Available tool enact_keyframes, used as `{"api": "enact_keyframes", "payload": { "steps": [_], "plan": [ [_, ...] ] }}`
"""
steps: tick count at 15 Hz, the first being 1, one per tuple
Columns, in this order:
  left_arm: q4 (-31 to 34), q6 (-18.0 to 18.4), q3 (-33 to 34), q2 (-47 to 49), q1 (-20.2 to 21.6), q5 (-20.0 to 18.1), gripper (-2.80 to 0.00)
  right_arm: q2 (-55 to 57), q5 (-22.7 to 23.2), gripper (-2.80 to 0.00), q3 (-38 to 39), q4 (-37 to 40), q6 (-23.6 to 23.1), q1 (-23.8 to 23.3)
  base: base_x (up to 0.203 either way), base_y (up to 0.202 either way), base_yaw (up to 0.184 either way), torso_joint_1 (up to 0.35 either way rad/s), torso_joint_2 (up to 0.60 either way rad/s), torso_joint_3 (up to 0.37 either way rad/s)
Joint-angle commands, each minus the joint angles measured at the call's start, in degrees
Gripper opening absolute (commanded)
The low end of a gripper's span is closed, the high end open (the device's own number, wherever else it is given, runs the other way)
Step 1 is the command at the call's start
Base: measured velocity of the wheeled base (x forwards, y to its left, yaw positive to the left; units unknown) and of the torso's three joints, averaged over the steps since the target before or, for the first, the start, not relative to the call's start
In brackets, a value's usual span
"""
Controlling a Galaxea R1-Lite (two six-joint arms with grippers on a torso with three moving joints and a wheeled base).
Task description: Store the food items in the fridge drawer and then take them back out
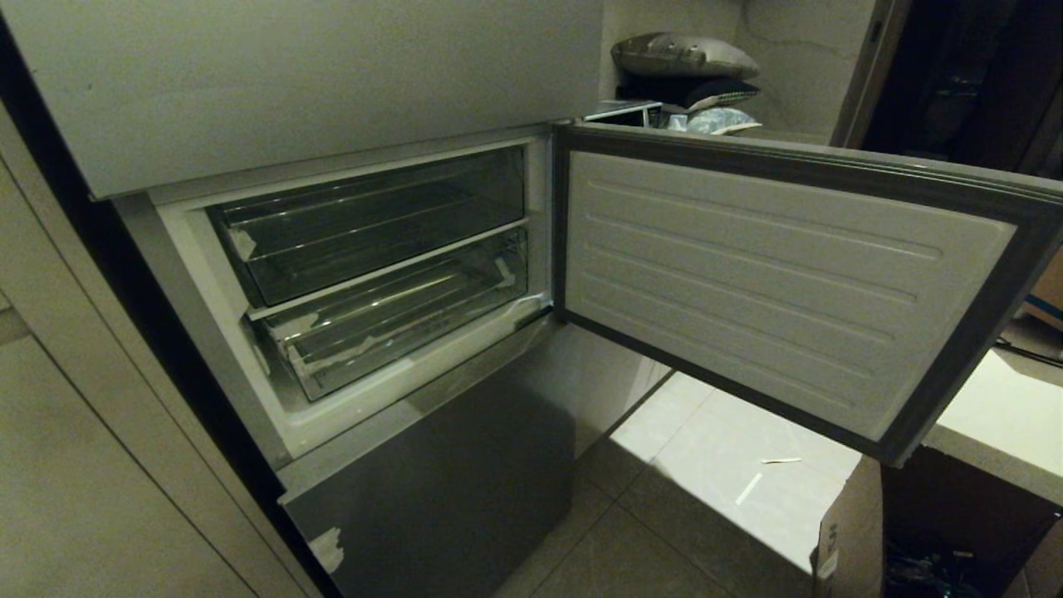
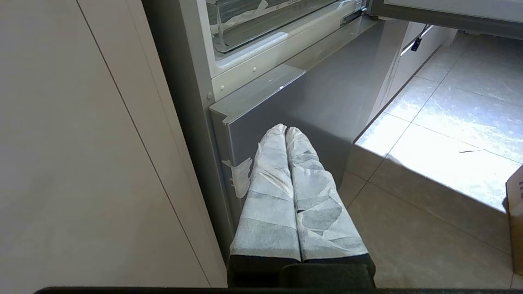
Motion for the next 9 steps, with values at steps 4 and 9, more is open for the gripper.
{"api": "enact_keyframes", "payload": {
  "steps": [4, 9],
  "plan": [
    [0.0, 0.0, 0.0, -0.1, 0.0, 0.0, -2.80, -3.8, 1.9, -2.80, 2.7, -0.2, -0.1, 1.0, 0.000, 0.000, 0.000, 0.000, 0.00, 0.000],
    [0.0, 0.0, 0.0, 0.0, 0.0, 0.0, -2.80, -9.4, 2.6, -2.80, 10.4, -0.2, -0.2, 1.0, 0.000, 0.000, 0.000, 0.000, 0.00, 0.000]
  ]
}}
